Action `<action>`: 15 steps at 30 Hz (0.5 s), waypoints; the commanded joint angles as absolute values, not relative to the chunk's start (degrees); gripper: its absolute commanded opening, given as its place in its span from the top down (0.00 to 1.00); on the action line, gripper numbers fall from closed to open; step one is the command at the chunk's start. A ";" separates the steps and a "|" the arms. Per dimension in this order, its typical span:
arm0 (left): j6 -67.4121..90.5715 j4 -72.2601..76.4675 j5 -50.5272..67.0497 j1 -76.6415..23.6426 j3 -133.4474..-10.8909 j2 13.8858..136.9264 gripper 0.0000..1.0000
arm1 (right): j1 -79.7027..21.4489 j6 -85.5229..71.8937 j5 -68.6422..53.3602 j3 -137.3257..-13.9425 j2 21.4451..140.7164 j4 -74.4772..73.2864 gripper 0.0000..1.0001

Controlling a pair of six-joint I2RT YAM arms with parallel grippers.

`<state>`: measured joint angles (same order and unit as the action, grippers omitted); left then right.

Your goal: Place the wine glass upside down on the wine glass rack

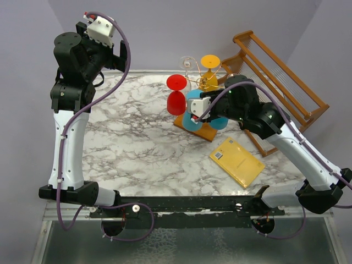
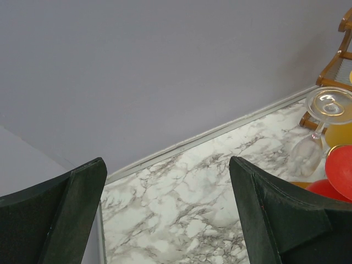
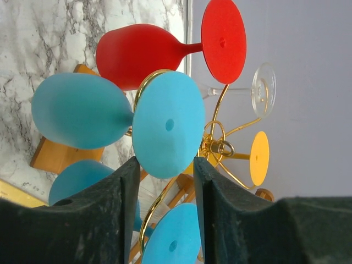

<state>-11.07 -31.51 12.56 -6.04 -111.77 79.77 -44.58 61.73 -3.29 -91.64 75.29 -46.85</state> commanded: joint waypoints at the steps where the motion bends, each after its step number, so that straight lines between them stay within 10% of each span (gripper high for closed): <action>1: -11.63 -30.83 13.86 -5.71 -112.81 78.55 0.03 | -44.91 61.49 -3.85 -91.64 73.46 -48.85 0.54; 15: -12.48 -30.92 13.87 -5.69 -112.54 78.43 0.03 | -41.53 56.99 -13.41 -97.23 71.71 -53.74 0.03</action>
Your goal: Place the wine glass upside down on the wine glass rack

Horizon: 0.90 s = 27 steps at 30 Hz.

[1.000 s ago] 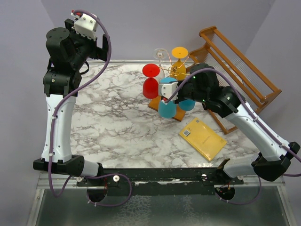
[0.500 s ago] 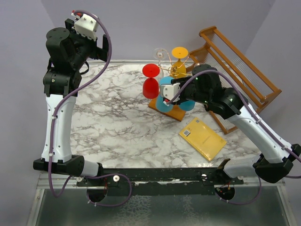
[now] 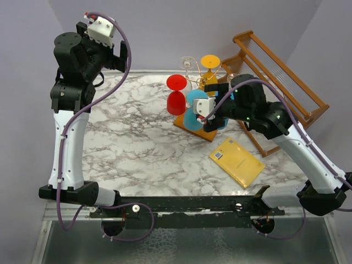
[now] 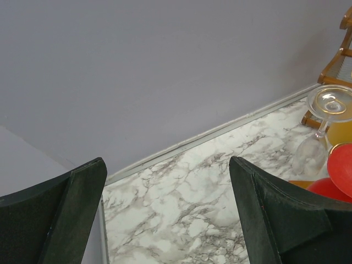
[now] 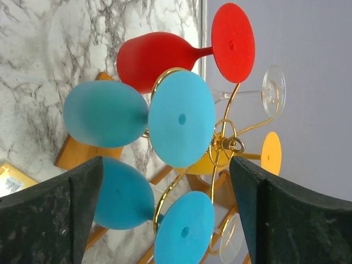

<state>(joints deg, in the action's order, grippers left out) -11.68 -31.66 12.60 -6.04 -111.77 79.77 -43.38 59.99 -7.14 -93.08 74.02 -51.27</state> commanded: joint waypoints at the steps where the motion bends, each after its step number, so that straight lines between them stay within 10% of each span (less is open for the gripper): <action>1: -12.48 -30.72 13.84 -5.71 -112.23 78.31 0.03 | -40.71 56.36 -14.65 -97.73 71.53 -53.93 0.01; 10: -12.48 -28.05 11.49 -5.71 -105.94 76.50 0.03 | -29.56 41.82 -16.54 -98.87 67.34 -43.79 0.00; 19: -8.05 -18.71 0.65 -5.70 -96.41 72.97 0.01 | -17.59 24.23 17.43 -91.35 68.26 -17.01 0.00; 27: -3.33 -13.16 -9.16 -5.71 -89.99 68.60 0.01 | -7.70 6.47 13.67 -88.40 70.67 -9.82 0.00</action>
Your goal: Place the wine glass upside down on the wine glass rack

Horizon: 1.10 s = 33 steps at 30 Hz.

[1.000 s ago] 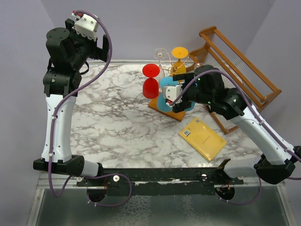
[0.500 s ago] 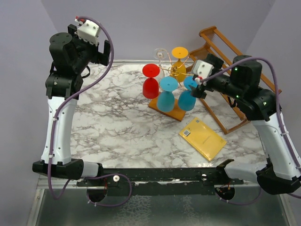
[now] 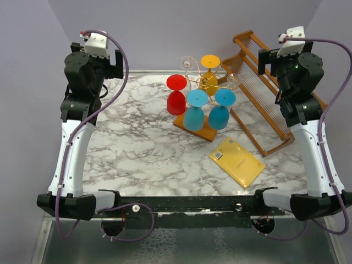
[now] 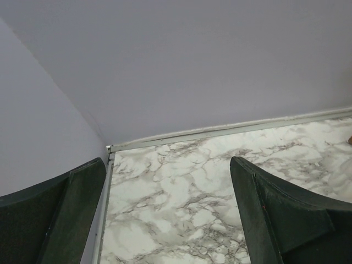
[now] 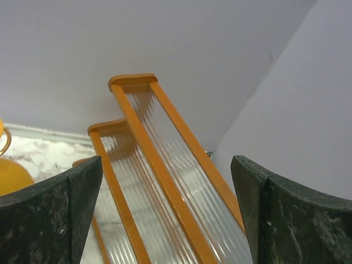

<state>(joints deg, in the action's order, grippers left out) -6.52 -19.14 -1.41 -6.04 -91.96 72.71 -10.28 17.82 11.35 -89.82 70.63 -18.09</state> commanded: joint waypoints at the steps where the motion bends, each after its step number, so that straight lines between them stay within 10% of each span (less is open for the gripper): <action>1: -3.42 -12.98 -9.84 -5.71 -89.22 67.85 0.01 | -7.05 5.52 13.19 -87.91 70.55 -9.08 0.00; 33: -2.96 -22.39 -7.61 -4.48 -76.77 51.91 0.01 | 6.24 17.07 -14.54 -84.17 54.50 -27.33 0.00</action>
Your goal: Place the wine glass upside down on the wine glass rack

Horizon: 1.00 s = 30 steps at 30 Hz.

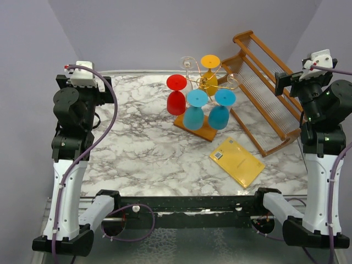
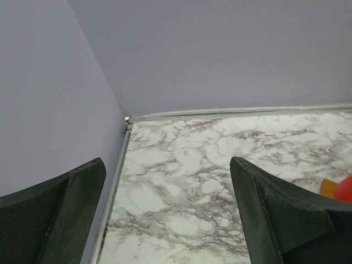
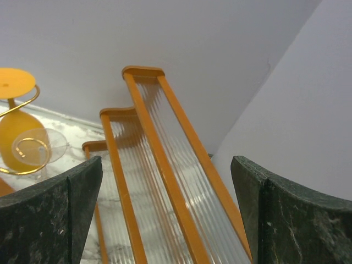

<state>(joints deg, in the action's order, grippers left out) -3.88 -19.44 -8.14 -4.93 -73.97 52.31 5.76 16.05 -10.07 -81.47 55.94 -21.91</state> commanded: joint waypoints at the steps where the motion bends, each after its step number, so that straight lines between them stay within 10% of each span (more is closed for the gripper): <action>1: -2.84 -23.09 -7.30 -4.44 -77.25 52.25 0.01 | 6.24 16.87 -14.10 -84.50 54.35 -27.78 0.00; 30: -3.85 -28.20 1.12 -2.21 -83.49 56.77 0.01 | 8.50 13.68 -18.37 -84.60 54.34 -33.52 0.00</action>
